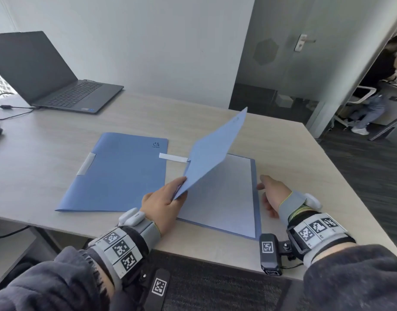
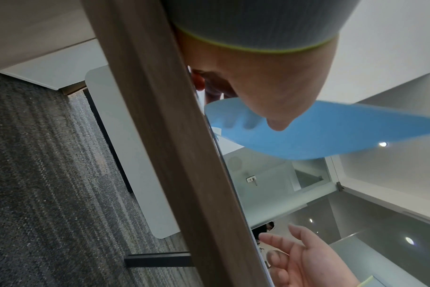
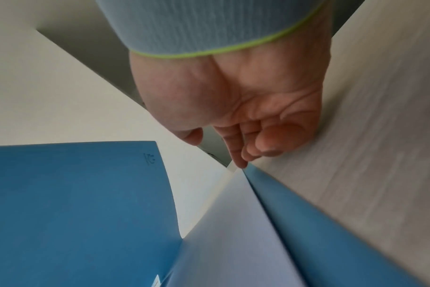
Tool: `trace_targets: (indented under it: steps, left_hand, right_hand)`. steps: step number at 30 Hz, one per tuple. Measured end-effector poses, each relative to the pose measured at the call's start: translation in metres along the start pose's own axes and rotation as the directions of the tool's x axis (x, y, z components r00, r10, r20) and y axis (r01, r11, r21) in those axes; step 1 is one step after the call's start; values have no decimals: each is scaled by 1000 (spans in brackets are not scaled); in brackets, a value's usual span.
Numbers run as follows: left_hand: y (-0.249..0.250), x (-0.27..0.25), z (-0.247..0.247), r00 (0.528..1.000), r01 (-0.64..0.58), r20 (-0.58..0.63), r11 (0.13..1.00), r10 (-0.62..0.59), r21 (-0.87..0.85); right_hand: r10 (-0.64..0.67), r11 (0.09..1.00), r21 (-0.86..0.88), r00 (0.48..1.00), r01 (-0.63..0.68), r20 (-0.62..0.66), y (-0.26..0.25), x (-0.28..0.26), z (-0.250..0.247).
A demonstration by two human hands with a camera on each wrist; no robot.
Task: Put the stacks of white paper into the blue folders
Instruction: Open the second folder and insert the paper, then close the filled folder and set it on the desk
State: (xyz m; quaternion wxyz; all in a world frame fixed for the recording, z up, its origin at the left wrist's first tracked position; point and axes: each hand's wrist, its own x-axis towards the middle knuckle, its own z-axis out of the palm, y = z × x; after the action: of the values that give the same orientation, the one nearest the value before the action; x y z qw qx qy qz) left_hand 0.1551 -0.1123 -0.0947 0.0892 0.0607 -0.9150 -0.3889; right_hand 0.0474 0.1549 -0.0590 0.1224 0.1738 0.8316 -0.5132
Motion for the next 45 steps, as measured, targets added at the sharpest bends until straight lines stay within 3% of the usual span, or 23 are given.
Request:
trace_targets:
  steps: [7, 9, 12, 15, 17, 19, 23, 27, 30, 36, 41, 45]
  left_hand:
    - [3, 0, 8, 986, -84, 164, 915, 20, 396]
    - [1, 1, 8, 970, -117, 242, 877, 1, 466]
    - [4, 3, 7, 951, -101, 303, 868, -59, 485]
    - [16, 7, 4, 953, 18, 278, 938, -120, 345]
    - [26, 11, -1, 962, 139, 220, 982, -164, 126]
    - [31, 17, -5, 958, 234, 178, 971, -223, -46]
    - [25, 32, -7, 919, 380, 198, 901, -342, -207]
    - [27, 37, -6, 908, 380, 249, 912, -336, -157]
    - [31, 34, -3, 904, 378, 299, 898, -306, -224]
    - [27, 26, 7, 867, 495, 328, 729, -376, -473]
    - [19, 27, 11, 877, 481, 327, 661, -353, -576]
    - [13, 28, 4, 897, 442, 294, 643, -331, -626]
  right_hand:
    - [-247, 964, 60, 952, 261, -181, 6, -11, -18]
    - [-304, 953, -28, 942, 303, -144, 7, -14, -15]
    - [-305, 944, -128, 952, 306, 28, 13, -17, -4]
    - [-295, 902, -286, 946, 323, 135, 18, -21, 6]
    - [-296, 866, -367, 940, 340, 172, 17, -24, 10]
    - [-282, 845, -417, 941, 335, 187, 17, -26, 11]
    - [-299, 756, -539, 929, 371, 220, 19, -24, 13]
    - [-321, 658, -642, 918, 394, 235, 18, -27, 18]
    - [-324, 621, -659, 904, 425, 277, 18, -30, 26]
    - [-344, 559, -663, 867, 497, 360, 20, -35, 37]
    - [-367, 649, -575, 867, 498, 337, 20, -34, 33]
    - [-408, 779, -462, 902, 425, 143, 23, -23, 23]
